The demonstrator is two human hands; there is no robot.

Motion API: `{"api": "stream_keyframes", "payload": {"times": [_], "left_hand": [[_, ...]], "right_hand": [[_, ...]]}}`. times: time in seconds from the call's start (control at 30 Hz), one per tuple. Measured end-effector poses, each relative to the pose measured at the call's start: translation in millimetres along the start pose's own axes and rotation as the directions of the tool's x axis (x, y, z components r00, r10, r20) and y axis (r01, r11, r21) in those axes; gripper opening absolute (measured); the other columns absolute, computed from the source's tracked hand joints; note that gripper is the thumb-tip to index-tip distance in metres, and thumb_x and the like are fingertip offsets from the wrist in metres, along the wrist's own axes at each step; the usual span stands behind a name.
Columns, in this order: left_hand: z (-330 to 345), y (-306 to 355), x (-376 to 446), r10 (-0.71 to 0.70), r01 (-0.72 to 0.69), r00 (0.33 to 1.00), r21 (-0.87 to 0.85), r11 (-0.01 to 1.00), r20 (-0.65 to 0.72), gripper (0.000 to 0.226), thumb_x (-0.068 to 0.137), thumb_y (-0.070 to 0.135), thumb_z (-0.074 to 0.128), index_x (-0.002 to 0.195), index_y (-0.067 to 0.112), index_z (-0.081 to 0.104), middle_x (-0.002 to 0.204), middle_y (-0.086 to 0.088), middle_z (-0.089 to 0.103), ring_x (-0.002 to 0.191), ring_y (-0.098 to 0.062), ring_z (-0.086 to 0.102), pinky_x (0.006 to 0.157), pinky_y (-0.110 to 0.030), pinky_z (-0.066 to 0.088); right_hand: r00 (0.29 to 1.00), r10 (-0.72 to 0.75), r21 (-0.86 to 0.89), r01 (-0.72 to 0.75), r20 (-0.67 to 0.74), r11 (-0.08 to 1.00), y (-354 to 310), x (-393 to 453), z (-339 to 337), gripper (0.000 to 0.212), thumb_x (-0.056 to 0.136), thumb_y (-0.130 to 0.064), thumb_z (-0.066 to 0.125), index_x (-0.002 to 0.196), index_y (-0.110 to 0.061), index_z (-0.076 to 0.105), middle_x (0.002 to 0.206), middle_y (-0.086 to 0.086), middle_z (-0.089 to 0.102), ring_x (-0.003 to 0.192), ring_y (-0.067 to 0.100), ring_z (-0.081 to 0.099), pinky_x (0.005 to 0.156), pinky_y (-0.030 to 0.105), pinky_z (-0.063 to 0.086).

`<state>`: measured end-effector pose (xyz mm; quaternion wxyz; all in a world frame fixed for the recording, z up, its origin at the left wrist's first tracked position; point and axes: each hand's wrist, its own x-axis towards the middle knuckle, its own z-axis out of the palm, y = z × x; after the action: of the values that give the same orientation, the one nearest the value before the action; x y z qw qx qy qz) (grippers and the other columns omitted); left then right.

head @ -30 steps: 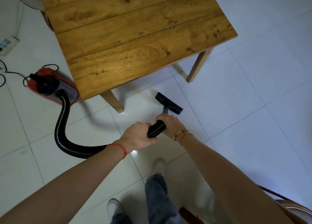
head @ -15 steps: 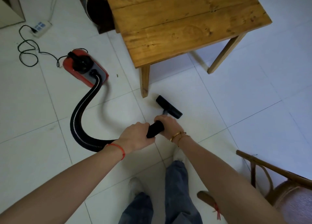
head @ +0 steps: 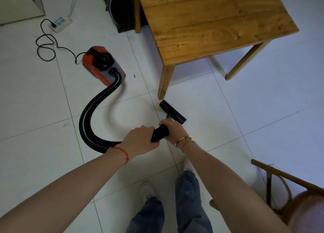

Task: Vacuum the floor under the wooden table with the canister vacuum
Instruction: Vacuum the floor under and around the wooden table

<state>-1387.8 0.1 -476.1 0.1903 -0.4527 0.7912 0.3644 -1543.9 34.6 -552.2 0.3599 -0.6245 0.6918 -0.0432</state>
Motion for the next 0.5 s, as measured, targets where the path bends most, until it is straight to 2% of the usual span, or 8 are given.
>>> {"api": "stream_keyframes", "payload": {"times": [0.07,0.17,0.27,0.43,0.5], "left_hand": [[4.8,6.5,10.5,0.011,-0.011,1.000,-0.006,1.000,-0.004,0.020,0.088,0.038,0.054,0.086,0.020,0.045,0.071,0.005,0.052,0.064,-0.016,0.056,0.059,-0.027,0.046],[12.8,21.8,31.9,0.028,-0.028,0.999,-0.024,0.999,-0.021,0.020,0.088,0.038,0.053,0.085,0.020,0.045,0.069,0.005,0.051,0.058,-0.013,0.051,0.051,-0.024,0.038],[19.0,42.8,60.8,0.046,-0.047,0.998,-0.031,0.998,-0.038,0.020,0.088,0.038,0.053,0.087,0.019,0.045,0.073,0.002,0.055,0.058,-0.014,0.052,0.054,-0.026,0.041],[28.1,82.4,118.7,0.043,-0.047,0.992,-0.039,0.998,-0.115,0.021,0.088,0.039,0.052,0.088,0.020,0.043,0.072,0.002,0.053,0.058,-0.015,0.052,0.055,-0.029,0.042],[30.2,97.8,147.0,0.042,-0.051,0.988,-0.053,0.997,-0.150,0.022,0.088,0.041,0.052,0.090,0.020,0.045,0.076,0.000,0.056,0.063,-0.018,0.057,0.059,-0.031,0.048]], "right_hand": [[1.000,0.005,-0.009,-0.005,0.000,1.000,12.6,1.5,-3.6,0.016,0.081,-0.012,0.064,0.096,-0.014,0.059,0.099,0.004,0.064,0.085,0.025,0.064,0.082,0.038,0.053],[1.000,-0.009,-0.014,0.009,-0.007,1.000,37.9,5.6,-15.4,0.018,0.081,-0.011,0.065,0.099,-0.012,0.059,0.103,0.005,0.064,0.087,0.026,0.064,0.083,0.036,0.052],[1.000,-0.020,-0.036,0.019,-0.022,0.999,68.6,12.5,-32.4,0.023,0.081,-0.009,0.066,0.103,-0.008,0.060,0.109,0.008,0.063,0.092,0.027,0.063,0.085,0.033,0.049],[0.996,-0.058,-0.062,0.054,-0.069,0.997,130.5,35.3,-62.6,0.025,0.079,-0.007,0.066,0.103,-0.008,0.059,0.108,0.009,0.062,0.089,0.029,0.063,0.081,0.034,0.049],[0.994,-0.080,-0.094,0.074,-0.071,0.993,157.0,50.8,-78.0,0.025,0.080,-0.008,0.065,0.104,-0.008,0.059,0.108,0.008,0.062,0.089,0.028,0.063,0.080,0.034,0.050]]}}
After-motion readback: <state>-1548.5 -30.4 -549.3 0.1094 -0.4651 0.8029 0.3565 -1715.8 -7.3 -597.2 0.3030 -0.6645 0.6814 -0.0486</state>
